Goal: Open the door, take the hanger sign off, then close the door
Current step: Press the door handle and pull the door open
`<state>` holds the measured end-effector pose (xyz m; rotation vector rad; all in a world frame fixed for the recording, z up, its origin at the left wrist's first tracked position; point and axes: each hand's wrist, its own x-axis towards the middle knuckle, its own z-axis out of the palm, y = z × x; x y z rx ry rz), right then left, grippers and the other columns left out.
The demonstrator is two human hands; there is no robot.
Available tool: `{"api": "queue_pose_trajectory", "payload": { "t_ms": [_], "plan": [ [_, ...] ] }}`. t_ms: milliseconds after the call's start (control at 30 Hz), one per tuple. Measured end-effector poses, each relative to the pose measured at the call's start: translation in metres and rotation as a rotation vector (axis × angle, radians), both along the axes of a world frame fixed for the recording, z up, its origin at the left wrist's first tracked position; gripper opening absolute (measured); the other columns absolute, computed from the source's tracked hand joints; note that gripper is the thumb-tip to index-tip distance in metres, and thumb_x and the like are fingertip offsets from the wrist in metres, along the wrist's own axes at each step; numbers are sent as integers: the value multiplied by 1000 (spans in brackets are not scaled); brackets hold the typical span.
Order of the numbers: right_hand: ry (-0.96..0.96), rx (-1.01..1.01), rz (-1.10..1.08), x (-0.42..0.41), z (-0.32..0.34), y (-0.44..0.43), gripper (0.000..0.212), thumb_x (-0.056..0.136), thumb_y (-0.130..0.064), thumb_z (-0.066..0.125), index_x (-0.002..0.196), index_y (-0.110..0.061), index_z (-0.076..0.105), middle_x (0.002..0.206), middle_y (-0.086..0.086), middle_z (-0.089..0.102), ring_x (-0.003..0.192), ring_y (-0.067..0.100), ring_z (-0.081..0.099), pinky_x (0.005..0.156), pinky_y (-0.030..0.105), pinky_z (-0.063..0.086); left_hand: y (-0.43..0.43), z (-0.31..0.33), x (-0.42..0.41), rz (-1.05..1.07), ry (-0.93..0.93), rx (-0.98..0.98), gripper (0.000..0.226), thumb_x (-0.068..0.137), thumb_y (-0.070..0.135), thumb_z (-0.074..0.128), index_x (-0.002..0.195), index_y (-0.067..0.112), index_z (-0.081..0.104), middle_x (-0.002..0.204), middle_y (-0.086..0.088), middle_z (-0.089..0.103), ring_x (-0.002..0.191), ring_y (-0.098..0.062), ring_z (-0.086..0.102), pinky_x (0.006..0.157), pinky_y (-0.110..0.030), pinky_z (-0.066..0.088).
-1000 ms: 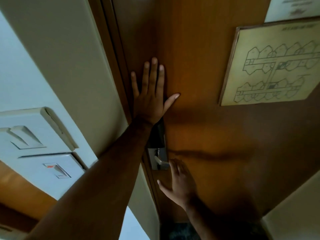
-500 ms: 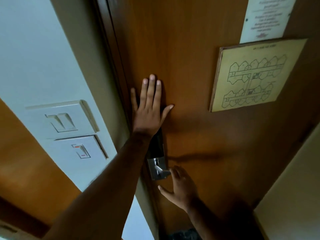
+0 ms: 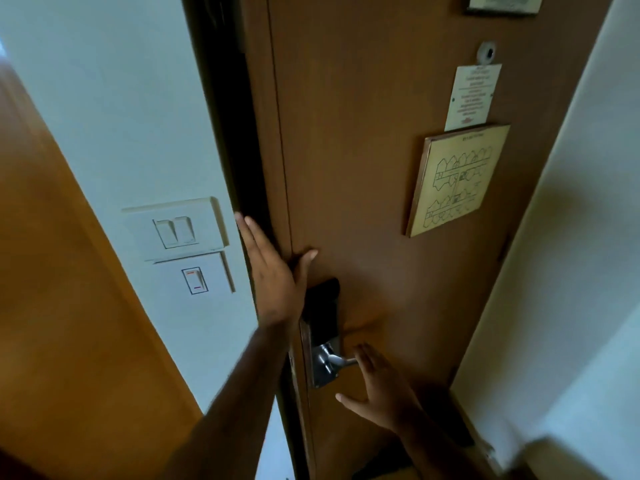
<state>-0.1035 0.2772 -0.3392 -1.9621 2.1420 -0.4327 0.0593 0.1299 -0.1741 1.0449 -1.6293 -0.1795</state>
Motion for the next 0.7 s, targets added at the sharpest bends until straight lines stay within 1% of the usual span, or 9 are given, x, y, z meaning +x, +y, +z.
{"api": "queue_pose_trajectory", "payload": {
  "t_ms": [67,133,267,300,367,433,567,633,700],
  "plan": [
    [5,-2,-34,0,3,18,114,83,-84,49,165,-18,6,174,4,8,159,21,12,126,37,23,25,-11,-7,-192,198,190,104,99,54,64,167,29,-10,178,5,-6,165,-17,2,133,-53,21],
    [16,5,-71,-2,10,33,118,81,-87,47,165,-16,5,174,5,7,159,21,10,126,38,22,51,-24,-10,-328,325,303,92,103,55,54,168,31,-7,178,8,3,165,-15,10,132,-54,24],
    [67,2,-50,-11,40,69,120,80,-96,25,165,-13,6,173,7,2,160,23,3,130,42,15,101,-37,-18,-423,493,467,84,100,67,32,169,30,2,178,8,8,163,-11,12,133,-40,18],
    [97,-47,-32,-11,53,78,115,85,-92,28,164,-11,7,172,7,1,160,24,3,130,45,17,109,-38,-20,-426,547,531,79,103,64,29,169,30,4,178,7,9,163,-13,13,132,-39,17],
    [212,-260,2,-12,81,89,96,98,-65,53,162,-4,17,169,12,7,157,29,8,126,52,28,122,-40,-26,-419,624,644,67,110,56,25,169,30,5,178,4,11,164,-18,12,132,-38,15],
    [307,-463,36,-8,120,96,87,100,-48,64,159,1,24,169,19,17,158,33,15,125,52,29,138,-44,-29,-430,648,698,63,113,51,24,169,29,7,177,1,14,164,-20,14,130,-35,16],
    [521,-639,112,10,209,107,83,106,-59,38,161,1,19,171,20,16,160,30,8,131,43,8,171,-58,-39,-427,633,759,64,112,53,22,169,27,12,175,-2,22,162,-21,22,127,-29,18],
    [656,-698,121,20,245,116,81,107,-59,34,161,0,19,170,21,16,160,31,8,131,43,5,187,-63,-43,-432,625,799,64,112,55,22,169,27,14,173,-3,27,160,-22,26,119,-24,17],
    [798,-739,103,26,272,125,79,108,-56,35,160,1,19,169,23,18,159,33,11,130,45,7,206,-67,-46,-456,617,830,65,111,57,21,169,27,15,172,-5,32,157,-24,32,113,-24,20]
  ]
}}
